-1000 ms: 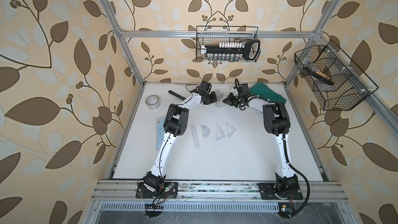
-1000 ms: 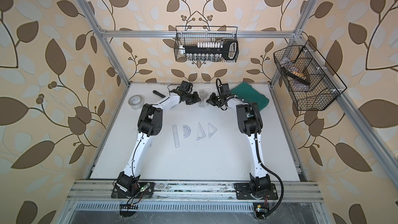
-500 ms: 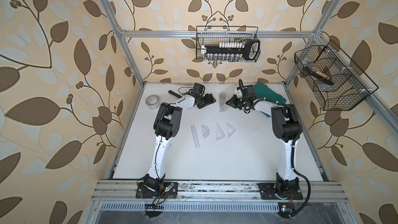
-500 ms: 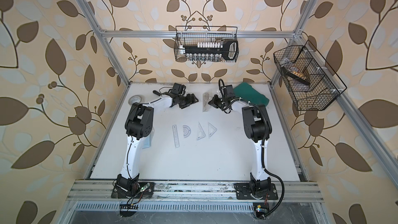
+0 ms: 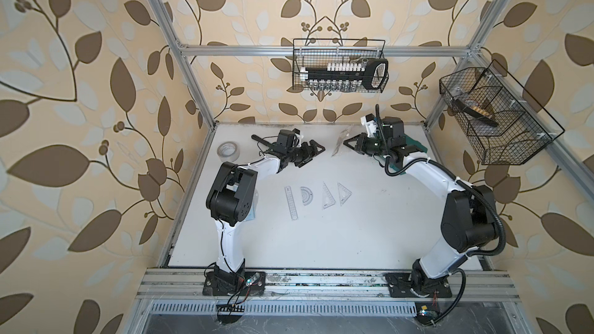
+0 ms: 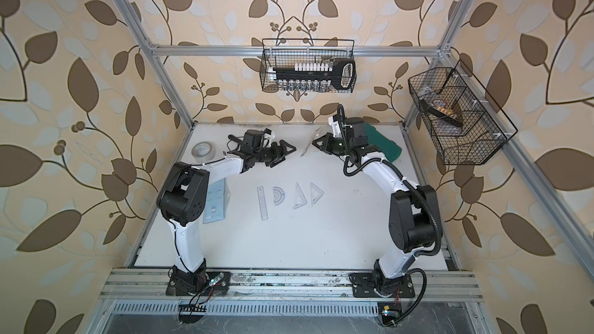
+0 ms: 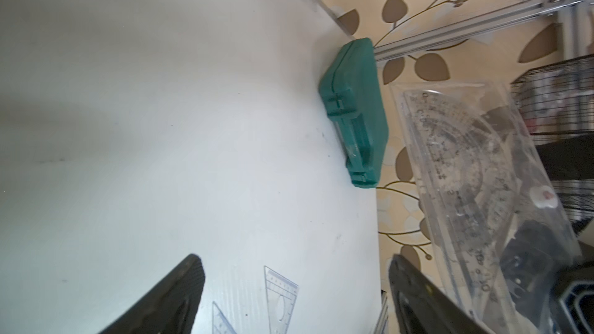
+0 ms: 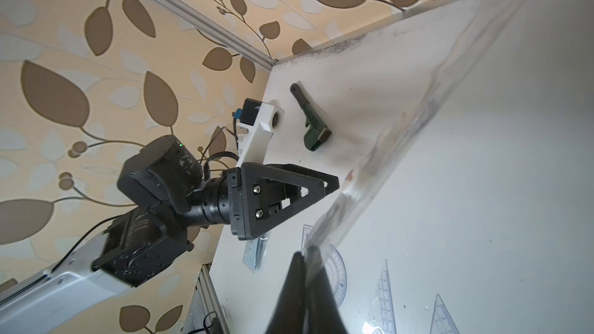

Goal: Open the ruler set and take out the ruler
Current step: Pick up the ruler set bag from the center of the board.

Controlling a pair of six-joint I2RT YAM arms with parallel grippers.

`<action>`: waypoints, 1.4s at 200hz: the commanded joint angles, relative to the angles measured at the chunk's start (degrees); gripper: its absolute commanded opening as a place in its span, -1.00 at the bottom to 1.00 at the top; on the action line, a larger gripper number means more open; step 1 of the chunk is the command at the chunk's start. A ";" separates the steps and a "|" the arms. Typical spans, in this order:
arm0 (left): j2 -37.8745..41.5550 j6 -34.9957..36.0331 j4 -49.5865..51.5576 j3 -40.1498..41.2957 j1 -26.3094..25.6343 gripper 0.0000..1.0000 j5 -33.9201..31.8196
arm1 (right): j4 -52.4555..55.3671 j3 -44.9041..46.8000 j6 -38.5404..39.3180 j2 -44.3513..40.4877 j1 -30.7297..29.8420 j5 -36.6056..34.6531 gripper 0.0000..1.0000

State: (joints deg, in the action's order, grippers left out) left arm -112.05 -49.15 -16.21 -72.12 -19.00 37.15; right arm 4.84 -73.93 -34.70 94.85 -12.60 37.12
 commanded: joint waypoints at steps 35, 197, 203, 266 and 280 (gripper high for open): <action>1.32 -34.03 -45.79 9.28 1.95 0.83 9.23 | 5.52 0.70 4.41 -6.97 -1.25 3.41 -1.00; -2.80 -56.45 -65.88 11.30 -0.30 0.87 9.93 | 3.99 -2.35 7.53 -7.00 -7.32 9.36 -1.00; -2.73 -56.58 -65.80 11.30 -0.57 0.87 9.96 | 3.75 -2.51 7.57 -6.83 -7.51 9.58 -1.00; -0.01 -58.43 -65.82 11.51 -2.12 0.89 9.14 | 4.22 -1.82 10.35 -4.72 -8.79 10.75 -1.00; 1.05 -58.43 -65.88 11.61 -2.09 0.88 9.17 | 6.29 -0.85 11.92 -4.95 -8.77 9.63 -1.00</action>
State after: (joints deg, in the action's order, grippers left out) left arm -116.40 -106.96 -78.24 -60.66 -20.99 46.02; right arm 9.50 -75.22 -26.35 89.30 -21.26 46.54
